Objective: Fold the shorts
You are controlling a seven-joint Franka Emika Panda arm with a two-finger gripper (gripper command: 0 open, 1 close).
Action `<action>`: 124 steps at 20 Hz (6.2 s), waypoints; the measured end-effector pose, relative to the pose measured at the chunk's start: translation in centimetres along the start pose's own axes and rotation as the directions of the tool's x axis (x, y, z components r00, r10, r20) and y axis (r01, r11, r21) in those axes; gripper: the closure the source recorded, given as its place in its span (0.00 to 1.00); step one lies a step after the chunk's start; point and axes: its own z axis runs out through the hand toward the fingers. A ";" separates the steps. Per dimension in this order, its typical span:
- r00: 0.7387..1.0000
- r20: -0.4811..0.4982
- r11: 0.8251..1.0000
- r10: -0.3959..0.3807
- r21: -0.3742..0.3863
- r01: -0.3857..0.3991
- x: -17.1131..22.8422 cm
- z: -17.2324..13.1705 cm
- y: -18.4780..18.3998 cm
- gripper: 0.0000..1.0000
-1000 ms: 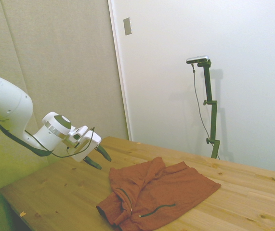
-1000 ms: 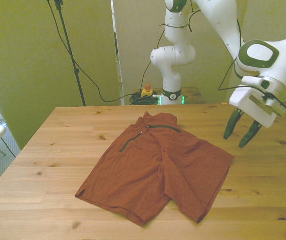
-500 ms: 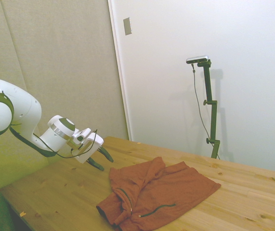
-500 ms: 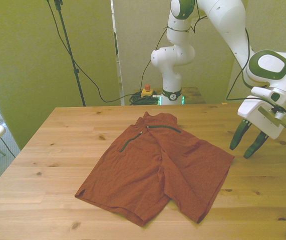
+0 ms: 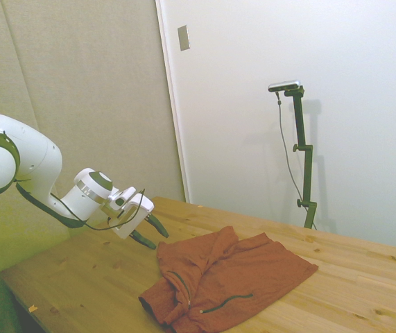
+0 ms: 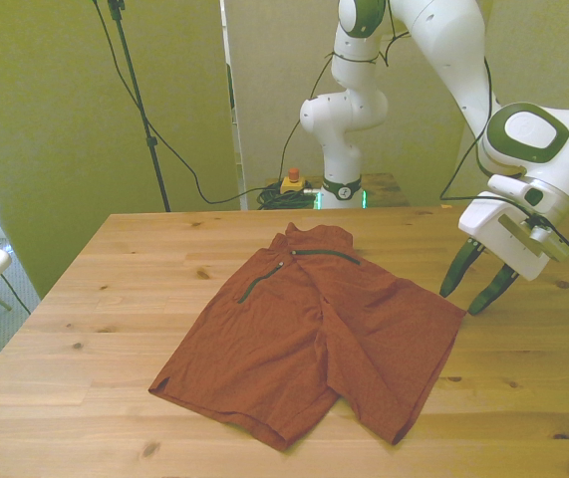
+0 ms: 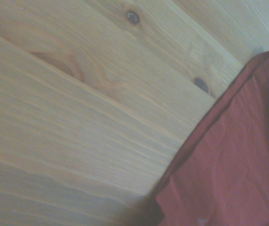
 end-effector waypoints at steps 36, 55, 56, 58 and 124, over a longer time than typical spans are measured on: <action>1.000 0.018 0.997 0.015 0.075 -0.017 0.2 3.0 1.2 1.00; 0.989 -0.028 0.986 0.147 0.088 -0.144 7.5 1.7 6.7 1.00; 0.987 -0.032 0.984 0.160 0.082 -0.157 8.6 2.2 7.7 1.00; 0.981 -0.037 0.980 0.191 0.071 -0.188 10.8 3.5 9.7 1.00; 0.863 -0.009 0.863 0.505 0.003 -0.505 25.6 16.0 35.2 0.00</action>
